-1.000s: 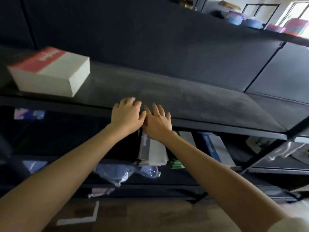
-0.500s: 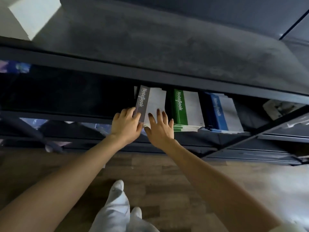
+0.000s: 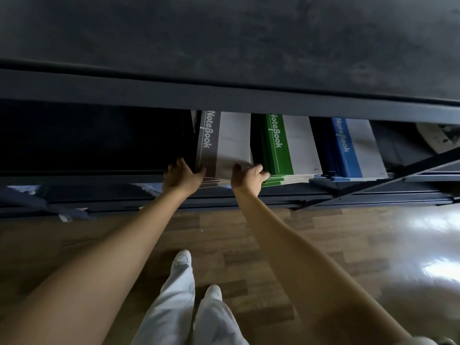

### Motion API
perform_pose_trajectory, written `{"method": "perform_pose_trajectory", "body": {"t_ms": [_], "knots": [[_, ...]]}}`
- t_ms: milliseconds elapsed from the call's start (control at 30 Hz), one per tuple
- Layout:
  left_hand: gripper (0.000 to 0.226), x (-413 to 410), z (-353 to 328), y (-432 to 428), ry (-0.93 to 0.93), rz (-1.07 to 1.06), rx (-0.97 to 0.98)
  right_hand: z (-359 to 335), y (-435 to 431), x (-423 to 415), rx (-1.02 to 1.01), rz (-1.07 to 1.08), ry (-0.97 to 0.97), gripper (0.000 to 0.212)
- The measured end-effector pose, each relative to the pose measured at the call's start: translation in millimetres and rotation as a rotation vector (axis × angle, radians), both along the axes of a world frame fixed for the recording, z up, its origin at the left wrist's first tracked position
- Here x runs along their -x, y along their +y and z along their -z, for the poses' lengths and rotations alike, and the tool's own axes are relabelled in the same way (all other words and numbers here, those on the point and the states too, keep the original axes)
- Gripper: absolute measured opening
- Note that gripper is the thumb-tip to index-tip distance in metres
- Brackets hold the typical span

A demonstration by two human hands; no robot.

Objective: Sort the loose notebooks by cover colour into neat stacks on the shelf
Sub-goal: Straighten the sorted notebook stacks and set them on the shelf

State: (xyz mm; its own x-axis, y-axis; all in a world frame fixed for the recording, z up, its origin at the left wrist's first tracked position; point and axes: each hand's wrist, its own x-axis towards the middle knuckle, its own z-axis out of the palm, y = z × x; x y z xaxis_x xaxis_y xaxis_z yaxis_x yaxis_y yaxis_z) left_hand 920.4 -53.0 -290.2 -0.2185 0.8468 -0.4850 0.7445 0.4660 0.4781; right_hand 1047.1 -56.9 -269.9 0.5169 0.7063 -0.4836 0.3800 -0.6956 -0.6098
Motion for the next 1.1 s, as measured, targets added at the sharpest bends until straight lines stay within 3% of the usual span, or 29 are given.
{"method": "perform_pose_trajectory", "body": {"t_ms": [133,233,267,533,767,867,967,1100], "knots": [[0.085,-6.7,7.1,7.2,-0.303,-0.266,0.03,7.0,1.5,10.3,-0.045,0.049,-0.007,0.048],[0.12,-7.6,15.2,15.9,-0.478,-0.46,0.104,13.7,-0.9,13.2,-0.056,0.024,-0.061,0.044],[0.12,-5.6,20.2,18.6,-0.493,-0.471,0.141,14.6,-1.3,12.4,-0.057,0.012,-0.075,0.043],[0.071,7.3,12.0,41.0,-0.647,-0.448,0.249,16.2,-6.3,10.3,-0.07,-0.066,-0.117,0.029],[0.05,8.3,0.1,31.9,-0.778,-0.444,0.22,18.1,-16.4,-1.4,-0.171,0.043,-0.098,0.034],[0.049,12.4,0.5,23.6,-0.752,-0.47,0.168,23.1,-27.8,-5.5,-0.262,0.088,-0.084,0.038],[0.059,30.7,-5.0,10.0,-0.725,-0.482,0.176,29.9,-32.2,-10.0,-0.289,0.203,0.13,0.031],[0.041,60.5,-15.3,-17.1,-0.707,-0.473,0.237,27.2,-33.7,-7.5,0.087,0.127,0.762,0.04]]}}
